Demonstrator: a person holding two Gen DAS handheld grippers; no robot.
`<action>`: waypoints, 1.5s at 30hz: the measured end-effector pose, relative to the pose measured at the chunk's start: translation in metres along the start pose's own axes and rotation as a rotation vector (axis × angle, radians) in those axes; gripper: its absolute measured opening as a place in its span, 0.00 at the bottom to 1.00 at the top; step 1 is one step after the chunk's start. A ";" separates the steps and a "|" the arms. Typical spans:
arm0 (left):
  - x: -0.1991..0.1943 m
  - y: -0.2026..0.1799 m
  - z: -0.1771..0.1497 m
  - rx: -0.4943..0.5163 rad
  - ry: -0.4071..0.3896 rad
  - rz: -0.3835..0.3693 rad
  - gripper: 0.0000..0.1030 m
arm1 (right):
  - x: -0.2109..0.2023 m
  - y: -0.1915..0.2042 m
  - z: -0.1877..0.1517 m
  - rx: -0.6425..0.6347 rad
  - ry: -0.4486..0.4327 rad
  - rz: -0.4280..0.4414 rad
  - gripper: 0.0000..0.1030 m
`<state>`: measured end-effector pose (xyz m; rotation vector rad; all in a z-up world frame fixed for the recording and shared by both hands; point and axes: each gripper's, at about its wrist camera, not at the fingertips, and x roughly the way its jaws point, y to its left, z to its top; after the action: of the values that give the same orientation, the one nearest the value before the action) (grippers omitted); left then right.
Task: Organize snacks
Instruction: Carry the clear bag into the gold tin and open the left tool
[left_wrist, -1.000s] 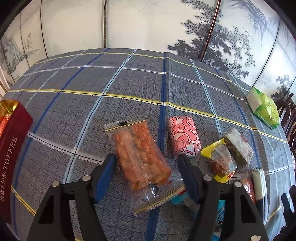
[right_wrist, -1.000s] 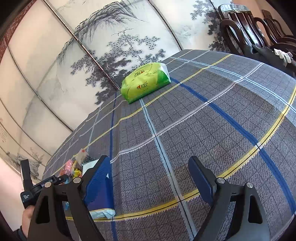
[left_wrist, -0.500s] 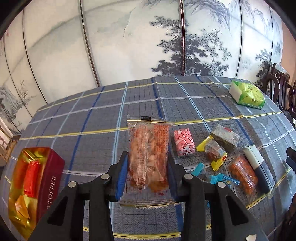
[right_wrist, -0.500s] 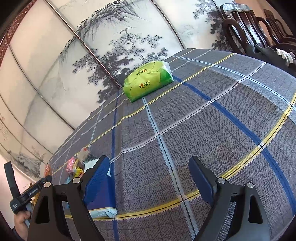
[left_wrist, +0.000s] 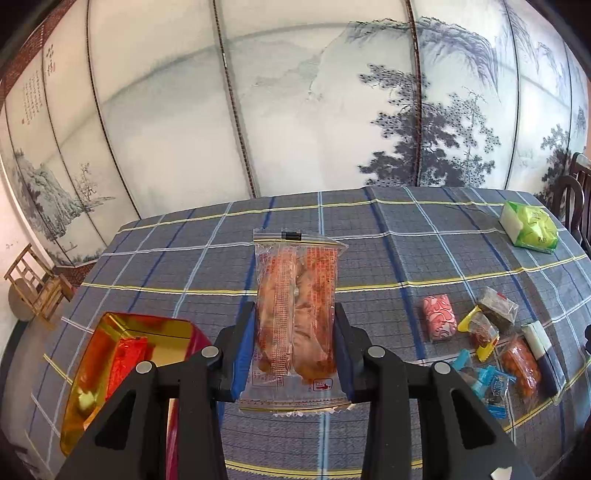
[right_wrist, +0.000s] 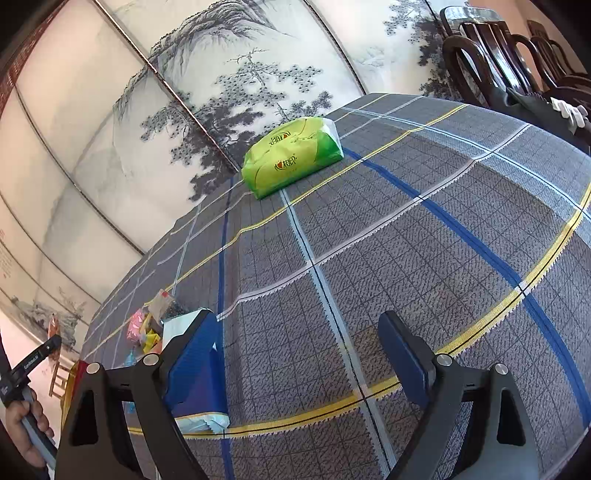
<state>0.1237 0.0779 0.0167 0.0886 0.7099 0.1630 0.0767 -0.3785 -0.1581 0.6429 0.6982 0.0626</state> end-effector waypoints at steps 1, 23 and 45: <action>0.000 0.006 0.000 -0.005 -0.001 0.008 0.34 | 0.000 0.000 0.000 0.000 0.000 -0.001 0.86; 0.016 0.190 -0.038 -0.132 0.158 0.076 0.34 | 0.002 0.002 0.000 -0.006 0.003 -0.002 0.90; 0.097 0.165 -0.046 -0.166 0.392 0.016 0.34 | 0.003 0.003 -0.001 -0.009 0.004 -0.001 0.92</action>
<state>0.1460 0.2588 -0.0579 -0.0999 1.0834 0.2580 0.0791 -0.3754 -0.1587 0.6345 0.7020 0.0664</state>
